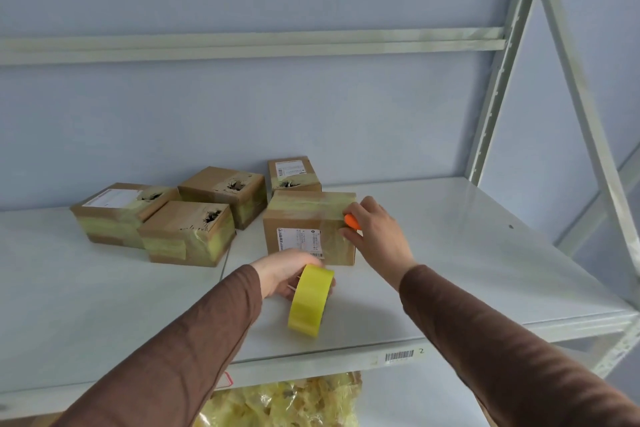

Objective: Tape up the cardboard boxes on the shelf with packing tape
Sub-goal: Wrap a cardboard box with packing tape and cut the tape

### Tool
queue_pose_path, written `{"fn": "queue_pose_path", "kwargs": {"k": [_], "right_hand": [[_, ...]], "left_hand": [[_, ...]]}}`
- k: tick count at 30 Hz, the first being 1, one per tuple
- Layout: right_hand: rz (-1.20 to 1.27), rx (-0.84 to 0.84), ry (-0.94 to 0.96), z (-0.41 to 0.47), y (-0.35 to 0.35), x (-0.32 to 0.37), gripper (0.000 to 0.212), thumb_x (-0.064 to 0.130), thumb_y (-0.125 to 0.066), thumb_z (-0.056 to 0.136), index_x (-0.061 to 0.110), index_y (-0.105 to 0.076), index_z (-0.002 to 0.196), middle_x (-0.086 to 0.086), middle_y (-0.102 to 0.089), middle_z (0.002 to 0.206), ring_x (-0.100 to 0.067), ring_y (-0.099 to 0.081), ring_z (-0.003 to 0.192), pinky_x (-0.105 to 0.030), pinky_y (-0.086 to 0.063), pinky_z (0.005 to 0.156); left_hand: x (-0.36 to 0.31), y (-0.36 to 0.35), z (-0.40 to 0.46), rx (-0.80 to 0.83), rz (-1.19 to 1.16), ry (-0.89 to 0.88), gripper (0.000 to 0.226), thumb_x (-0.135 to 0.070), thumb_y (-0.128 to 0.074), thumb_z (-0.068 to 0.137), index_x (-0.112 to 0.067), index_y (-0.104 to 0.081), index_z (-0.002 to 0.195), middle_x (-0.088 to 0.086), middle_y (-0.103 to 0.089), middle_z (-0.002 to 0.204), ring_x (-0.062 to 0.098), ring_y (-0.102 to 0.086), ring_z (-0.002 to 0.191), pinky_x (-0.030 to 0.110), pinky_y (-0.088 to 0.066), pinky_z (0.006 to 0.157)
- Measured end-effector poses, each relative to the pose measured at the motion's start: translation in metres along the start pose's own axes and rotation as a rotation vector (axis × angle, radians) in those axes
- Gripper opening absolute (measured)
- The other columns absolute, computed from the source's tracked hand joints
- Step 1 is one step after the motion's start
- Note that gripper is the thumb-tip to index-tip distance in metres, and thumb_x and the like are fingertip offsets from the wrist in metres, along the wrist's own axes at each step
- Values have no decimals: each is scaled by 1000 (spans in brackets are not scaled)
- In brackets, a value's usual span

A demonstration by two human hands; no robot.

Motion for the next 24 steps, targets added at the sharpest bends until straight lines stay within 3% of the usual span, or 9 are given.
{"fn": "queue_pose_path", "kwargs": {"k": [4, 8, 10, 12, 15, 18, 21, 24], "right_hand": [[-120, 30, 36, -9, -11, -3, 38, 31, -73, 88, 17, -52, 117, 0, -45, 111, -25, -48, 104, -36, -48, 67], [-55, -75, -74, -6, -15, -2, 50, 56, -75, 83, 20, -52, 110, 2, -46, 106, -19, -44, 98, -34, -47, 65], [-101, -118, -95, -3, -17, 3, 49, 54, -75, 83, 18, -51, 109, 0, -48, 106, -21, -45, 98, -35, -47, 65], [-157, -96, -48, -3, -21, 4, 48, 41, -79, 81, 15, -52, 111, -3, -50, 108, -25, -48, 99, -36, -49, 68], [-155, -7, 14, 1, -20, -12, 47, 25, -77, 82, 14, -53, 121, -5, -51, 111, -27, -48, 103, -43, -52, 79], [-119, 39, 7, 11, -13, -32, 52, 24, -77, 85, 17, -52, 131, -4, -50, 116, -26, -45, 107, -44, -50, 85], [152, -41, -95, 10, -1, -37, 58, 22, -75, 89, 19, -49, 141, 0, -54, 110, -17, -47, 101, -36, -45, 87], [621, -227, -282, -12, 16, -32, 18, 22, -65, 99, 24, -67, 117, 9, -61, 75, -15, -55, 71, -38, -49, 72]], "left_hand": [[7, 2, -3, -8, -128, -39, 32, -18, -57, 100, 3, -73, 118, 18, -75, 115, 27, -73, 102, 45, -52, 107], [11, 8, -7, -73, -118, -98, 32, -21, -62, 99, 1, -74, 119, 23, -71, 122, 39, -63, 124, 54, -45, 112], [9, 6, -12, -37, -128, -134, 27, -22, -62, 99, -4, -79, 111, 19, -75, 117, 38, -64, 123, 52, -46, 112], [7, 5, -19, -2, -111, -168, 24, -25, -64, 99, -10, -82, 103, 13, -77, 111, 30, -70, 114, 45, -54, 104], [7, 6, -30, 40, -61, -187, 21, -32, -68, 97, -19, -84, 101, 3, -80, 101, 10, -73, 87, 25, -58, 74], [8, -2, -38, 105, -11, -183, 22, -35, -71, 94, -21, -83, 105, 1, -79, 103, 4, -72, 81, 18, -54, 68], [-2, -12, -43, 53, -28, -279, 20, -37, -71, 93, -25, -83, 103, -1, -79, 107, 6, -71, 91, 23, -56, 83], [-21, -15, -46, -38, -123, -415, 19, -37, -70, 93, -27, -83, 103, -4, -78, 111, 9, -71, 101, 31, -55, 95]]}}
Point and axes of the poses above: each hand's wrist, its own z-axis towards the middle knuckle, its own y-axis out of the back of the hand, x = y × z, the point moved 5 cm from there along z, towards the middle knuckle
